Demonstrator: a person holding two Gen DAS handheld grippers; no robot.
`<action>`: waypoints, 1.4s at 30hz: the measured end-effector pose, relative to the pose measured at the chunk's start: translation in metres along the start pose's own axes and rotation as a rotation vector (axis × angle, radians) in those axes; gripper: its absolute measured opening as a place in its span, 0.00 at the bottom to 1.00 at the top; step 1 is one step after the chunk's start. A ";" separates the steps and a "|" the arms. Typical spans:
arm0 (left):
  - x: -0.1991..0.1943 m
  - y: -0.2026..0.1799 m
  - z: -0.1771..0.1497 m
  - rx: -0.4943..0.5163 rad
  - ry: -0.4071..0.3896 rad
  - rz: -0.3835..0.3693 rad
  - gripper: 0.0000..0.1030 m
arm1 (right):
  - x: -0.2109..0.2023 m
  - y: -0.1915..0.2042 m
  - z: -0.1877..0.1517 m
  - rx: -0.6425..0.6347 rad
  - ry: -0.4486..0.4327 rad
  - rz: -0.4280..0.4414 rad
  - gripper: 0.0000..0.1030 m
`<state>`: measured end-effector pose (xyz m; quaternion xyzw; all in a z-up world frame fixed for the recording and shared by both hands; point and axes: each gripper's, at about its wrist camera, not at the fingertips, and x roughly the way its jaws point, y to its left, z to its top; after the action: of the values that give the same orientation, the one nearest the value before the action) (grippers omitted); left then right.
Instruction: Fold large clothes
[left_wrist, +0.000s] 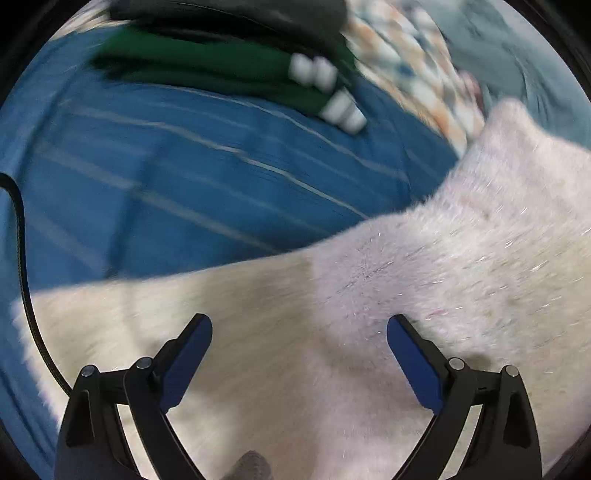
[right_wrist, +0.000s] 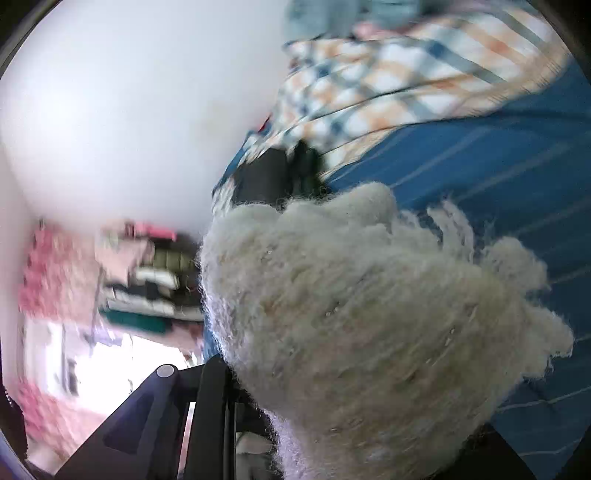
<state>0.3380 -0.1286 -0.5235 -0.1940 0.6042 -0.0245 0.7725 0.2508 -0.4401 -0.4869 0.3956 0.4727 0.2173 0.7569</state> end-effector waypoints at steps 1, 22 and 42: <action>-0.020 0.017 -0.008 -0.028 -0.023 -0.001 0.95 | 0.002 0.011 -0.005 -0.035 0.016 -0.006 0.23; -0.190 0.250 -0.213 -0.632 -0.139 0.250 0.94 | 0.230 0.157 -0.312 -0.761 0.733 -0.219 0.82; -0.146 0.150 -0.222 -0.763 -0.214 -0.341 0.93 | 0.112 0.009 -0.178 -0.133 0.552 -0.381 0.82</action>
<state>0.0597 -0.0106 -0.4816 -0.5643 0.4455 0.0938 0.6887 0.1445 -0.2864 -0.5835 0.1764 0.7099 0.2011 0.6515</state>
